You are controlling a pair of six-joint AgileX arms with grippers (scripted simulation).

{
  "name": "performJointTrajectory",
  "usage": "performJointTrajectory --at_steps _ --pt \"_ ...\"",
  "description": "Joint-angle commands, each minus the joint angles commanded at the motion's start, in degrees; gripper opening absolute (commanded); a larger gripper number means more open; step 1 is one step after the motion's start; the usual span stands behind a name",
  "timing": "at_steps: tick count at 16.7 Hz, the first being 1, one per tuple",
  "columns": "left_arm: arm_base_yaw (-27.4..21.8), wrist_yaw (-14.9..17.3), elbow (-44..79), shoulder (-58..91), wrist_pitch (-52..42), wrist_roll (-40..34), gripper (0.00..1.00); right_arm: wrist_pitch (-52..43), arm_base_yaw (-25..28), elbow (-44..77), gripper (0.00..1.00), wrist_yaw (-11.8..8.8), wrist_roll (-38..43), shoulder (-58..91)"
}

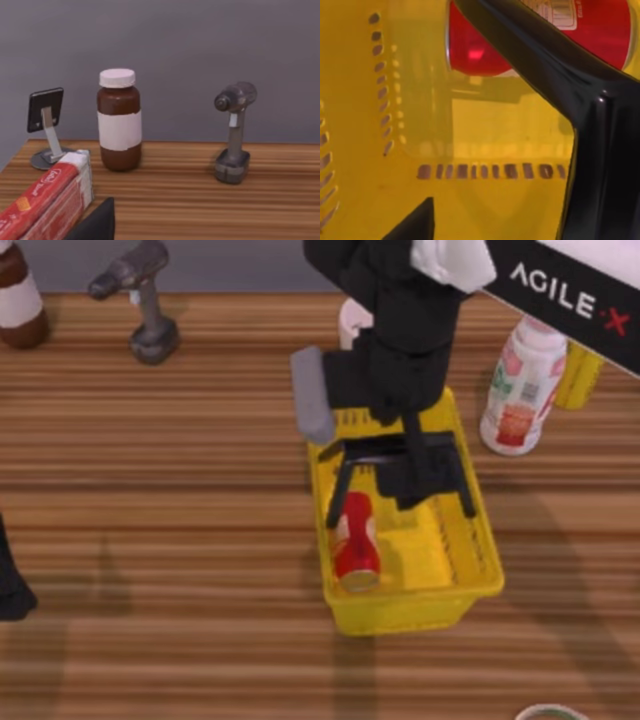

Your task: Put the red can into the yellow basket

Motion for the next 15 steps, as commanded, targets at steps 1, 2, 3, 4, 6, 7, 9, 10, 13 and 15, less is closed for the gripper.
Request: performJointTrajectory --at_steps 1,2,3,4,6,7,9,10,13,15 --pt "0.00 0.00 0.00 0.00 0.00 0.00 1.00 0.19 0.04 -0.20 1.00 0.00 -0.03 -0.03" --pt "0.00 0.00 0.00 0.00 0.00 0.00 1.00 0.82 0.12 -0.89 1.00 0.00 -0.07 -0.10" --pt "0.00 0.00 0.00 0.00 0.00 0.00 1.00 1.71 0.18 -1.88 1.00 0.00 -0.08 -0.21" --pt "0.00 0.00 0.00 0.00 0.00 0.00 1.00 2.73 0.22 -3.00 1.00 0.00 -0.05 -0.33" --pt "0.00 0.00 0.00 0.00 0.00 0.00 1.00 4.45 0.27 -4.91 1.00 0.00 0.00 -0.52" --pt "0.00 0.00 0.00 0.00 0.00 0.00 1.00 4.81 0.28 -5.32 1.00 0.00 0.01 -0.56" --pt "0.00 0.00 0.00 0.00 0.00 0.00 1.00 4.83 0.28 -5.34 1.00 0.00 0.01 -0.56" --pt "0.00 0.00 0.00 0.00 0.00 0.00 1.00 4.83 0.28 -5.34 1.00 0.00 0.01 -0.56" --pt "0.00 0.00 0.00 0.00 0.00 0.00 1.00 4.83 0.28 -5.34 0.77 0.00 0.01 -0.56" --pt "0.00 0.00 0.00 0.00 0.00 0.00 1.00 4.83 0.28 -5.34 0.62 0.00 0.01 -0.56"
